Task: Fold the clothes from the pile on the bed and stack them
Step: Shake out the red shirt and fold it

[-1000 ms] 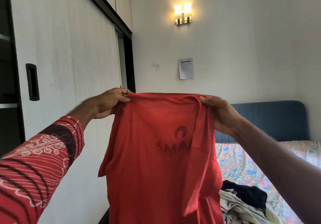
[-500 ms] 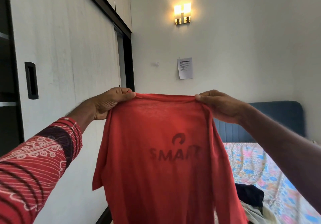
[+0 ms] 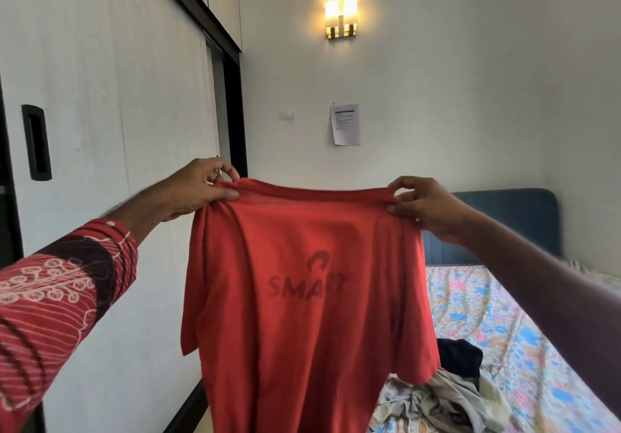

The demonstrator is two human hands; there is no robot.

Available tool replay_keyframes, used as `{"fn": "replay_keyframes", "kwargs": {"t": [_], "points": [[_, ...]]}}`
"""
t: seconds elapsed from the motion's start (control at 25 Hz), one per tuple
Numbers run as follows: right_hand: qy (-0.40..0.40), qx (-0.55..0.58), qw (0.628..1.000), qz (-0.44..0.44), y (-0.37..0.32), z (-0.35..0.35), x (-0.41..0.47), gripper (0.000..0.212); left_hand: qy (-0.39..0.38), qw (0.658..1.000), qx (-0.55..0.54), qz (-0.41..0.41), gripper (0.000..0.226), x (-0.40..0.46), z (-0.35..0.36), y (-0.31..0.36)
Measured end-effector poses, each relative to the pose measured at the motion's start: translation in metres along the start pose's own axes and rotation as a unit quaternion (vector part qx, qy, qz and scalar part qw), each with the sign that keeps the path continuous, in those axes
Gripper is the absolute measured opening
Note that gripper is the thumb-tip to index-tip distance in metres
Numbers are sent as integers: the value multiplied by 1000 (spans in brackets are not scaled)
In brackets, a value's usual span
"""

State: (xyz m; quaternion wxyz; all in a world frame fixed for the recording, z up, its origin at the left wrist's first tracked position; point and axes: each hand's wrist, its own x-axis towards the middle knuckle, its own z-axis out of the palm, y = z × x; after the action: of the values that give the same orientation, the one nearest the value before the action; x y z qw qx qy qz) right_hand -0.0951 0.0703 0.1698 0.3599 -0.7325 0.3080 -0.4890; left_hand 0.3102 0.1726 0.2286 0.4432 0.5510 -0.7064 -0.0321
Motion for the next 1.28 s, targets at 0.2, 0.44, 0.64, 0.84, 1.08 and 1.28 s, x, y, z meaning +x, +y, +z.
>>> {"fn": "replay_keyframes", "kwargs": {"t": [0.2, 0.44, 0.64, 0.84, 1.08, 1.28], "points": [[155, -488, 858, -46, 7, 3, 2, 20, 4, 979, 192, -62, 8, -2, 26, -13], [338, -322, 881, 82, 10, 14, -25, 30, 170, 947, -162, -219, 18, -25, 116, 16], [346, -231, 899, 133, 21, -6, -54, 33, 177, 979, -94, -43, 30, -44, 142, 33], [373, -229, 896, -75, 5, -10, -73, 45, 138, 965, 194, 109, 107, -58, 153, 42], [418, -391, 787, -231, -37, -2, -84, 85, 286, 911, 233, 185, 116, -59, 124, 89], [483, -431, 709, -280, -96, -21, -115, 80, 349, 878, 227, 238, 106, -76, 89, 138]]}}
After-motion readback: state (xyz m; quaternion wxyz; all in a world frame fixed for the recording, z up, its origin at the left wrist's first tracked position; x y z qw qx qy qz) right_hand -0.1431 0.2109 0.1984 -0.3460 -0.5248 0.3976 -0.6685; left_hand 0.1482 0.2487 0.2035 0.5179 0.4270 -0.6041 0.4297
